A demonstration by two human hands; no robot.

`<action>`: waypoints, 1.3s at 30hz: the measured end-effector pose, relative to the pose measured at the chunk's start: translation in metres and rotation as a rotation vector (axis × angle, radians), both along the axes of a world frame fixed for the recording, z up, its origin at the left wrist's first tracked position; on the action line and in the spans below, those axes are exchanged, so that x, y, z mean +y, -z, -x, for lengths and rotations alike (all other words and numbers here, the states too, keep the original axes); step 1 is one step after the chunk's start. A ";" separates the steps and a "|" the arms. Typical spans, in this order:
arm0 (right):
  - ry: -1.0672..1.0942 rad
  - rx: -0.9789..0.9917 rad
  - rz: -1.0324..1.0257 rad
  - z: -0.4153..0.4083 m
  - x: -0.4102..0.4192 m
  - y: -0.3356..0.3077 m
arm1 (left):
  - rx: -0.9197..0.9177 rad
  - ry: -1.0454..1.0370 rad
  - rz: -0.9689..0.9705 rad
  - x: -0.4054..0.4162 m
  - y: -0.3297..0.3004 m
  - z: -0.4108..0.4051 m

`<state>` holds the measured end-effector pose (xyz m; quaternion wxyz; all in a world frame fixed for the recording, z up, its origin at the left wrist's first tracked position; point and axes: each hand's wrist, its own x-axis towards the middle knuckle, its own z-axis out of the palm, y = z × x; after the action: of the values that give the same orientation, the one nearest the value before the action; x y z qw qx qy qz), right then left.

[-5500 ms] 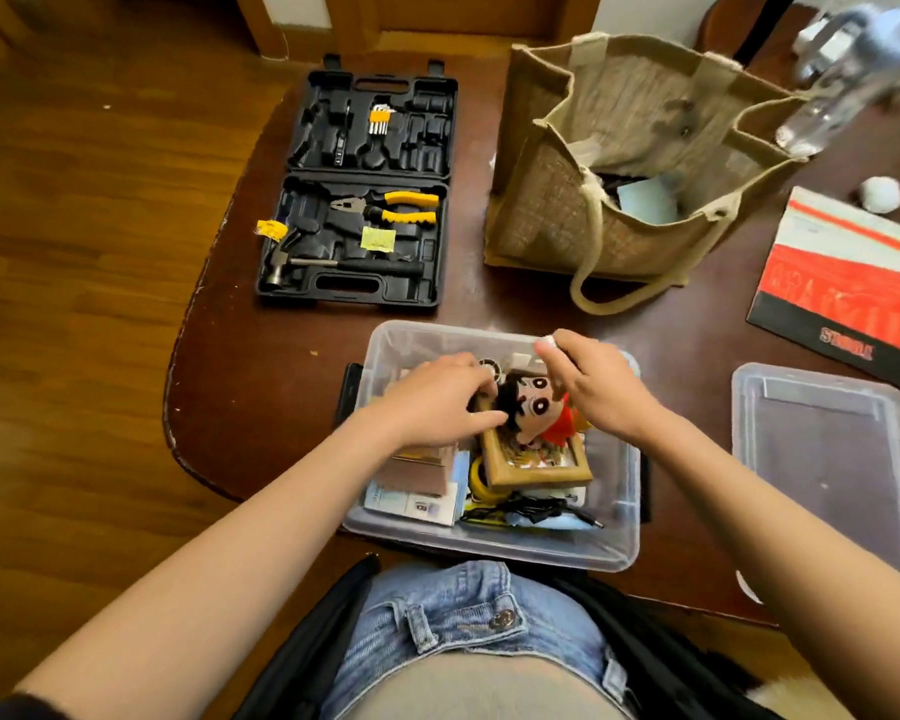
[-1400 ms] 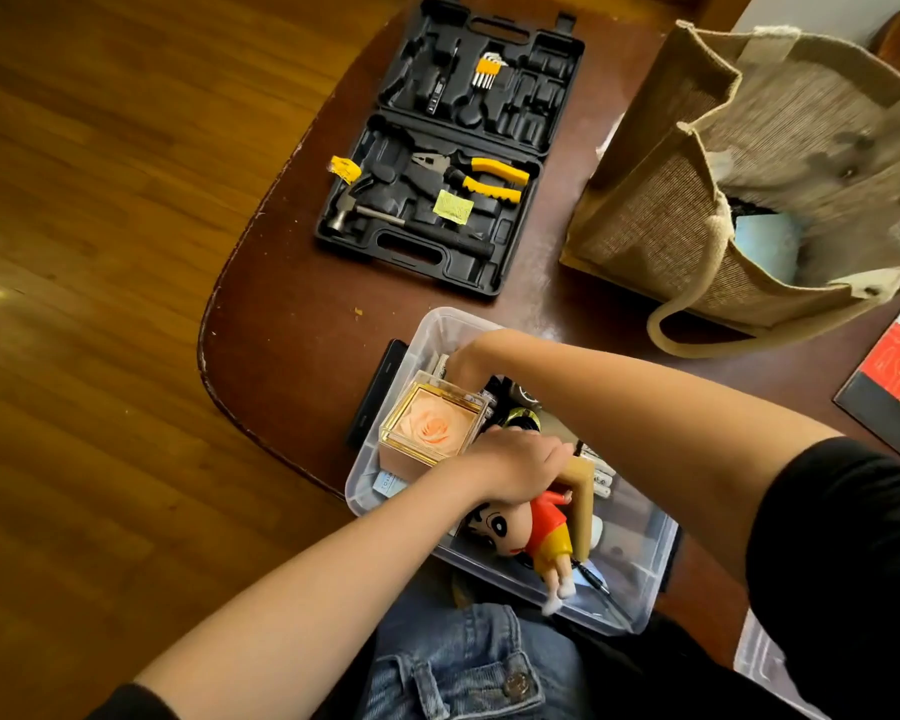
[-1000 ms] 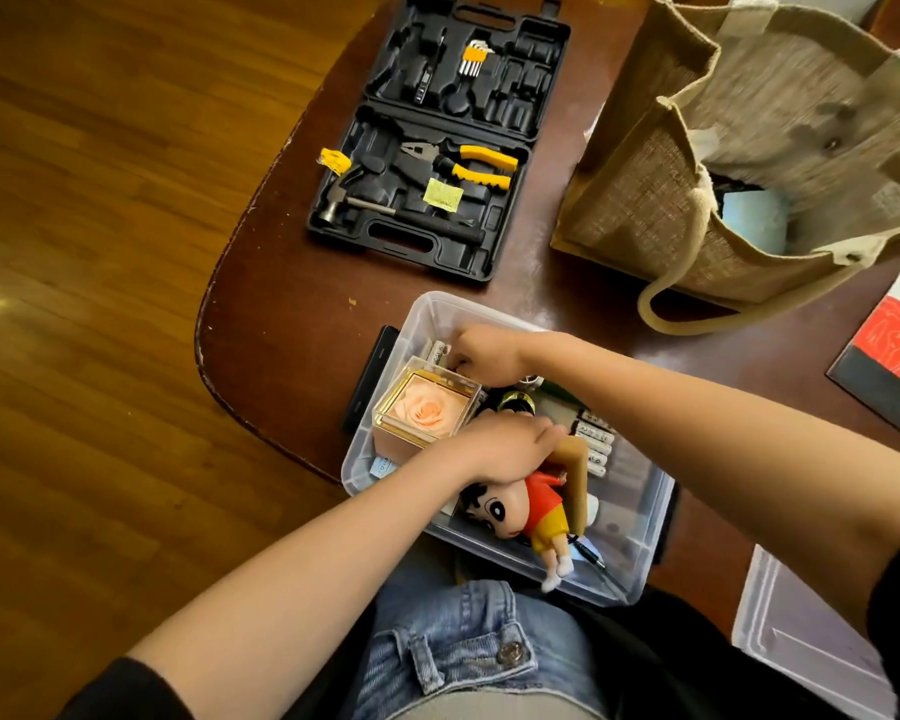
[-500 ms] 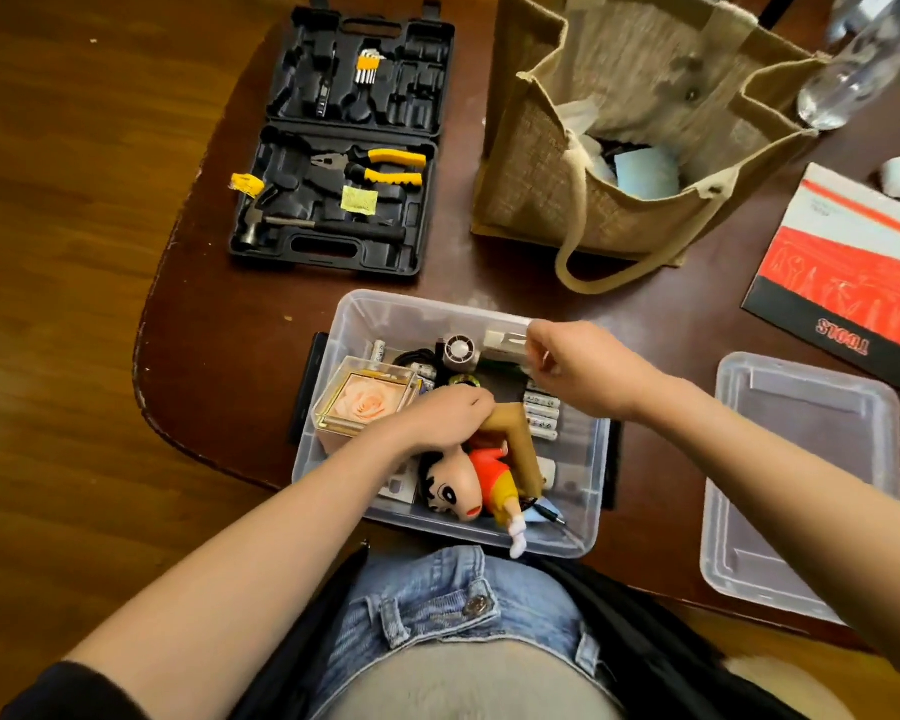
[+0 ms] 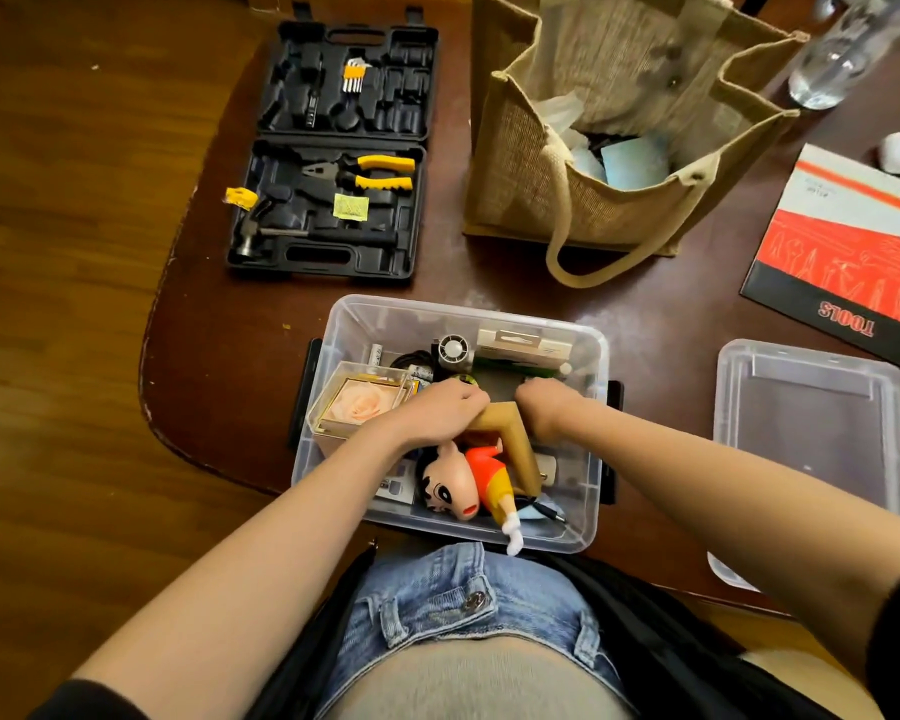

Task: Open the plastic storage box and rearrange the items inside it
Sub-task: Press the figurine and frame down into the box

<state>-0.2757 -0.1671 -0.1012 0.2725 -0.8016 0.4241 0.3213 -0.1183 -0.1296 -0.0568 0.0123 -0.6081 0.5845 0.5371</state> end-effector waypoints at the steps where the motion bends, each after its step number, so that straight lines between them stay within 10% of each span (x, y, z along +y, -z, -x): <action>1: 0.002 0.006 0.015 0.000 0.001 0.002 | 0.001 -0.003 -0.001 0.000 0.000 0.000; 23: -0.089 0.123 0.002 -0.007 -0.016 -0.038 | -0.021 0.025 -0.025 0.001 -0.006 0.002; 32: -0.098 -0.391 0.100 -0.089 -0.047 -0.114 | -0.110 0.124 -0.109 0.003 -0.018 0.005; 39: -0.467 -0.037 0.103 -0.152 -0.051 -0.053 | -0.076 0.058 -0.131 0.005 -0.022 0.004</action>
<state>-0.1236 -0.2180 -0.0481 0.1573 -0.8965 0.2381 0.3389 -0.1221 -0.1250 -0.0345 0.0898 -0.6087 0.5645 0.5503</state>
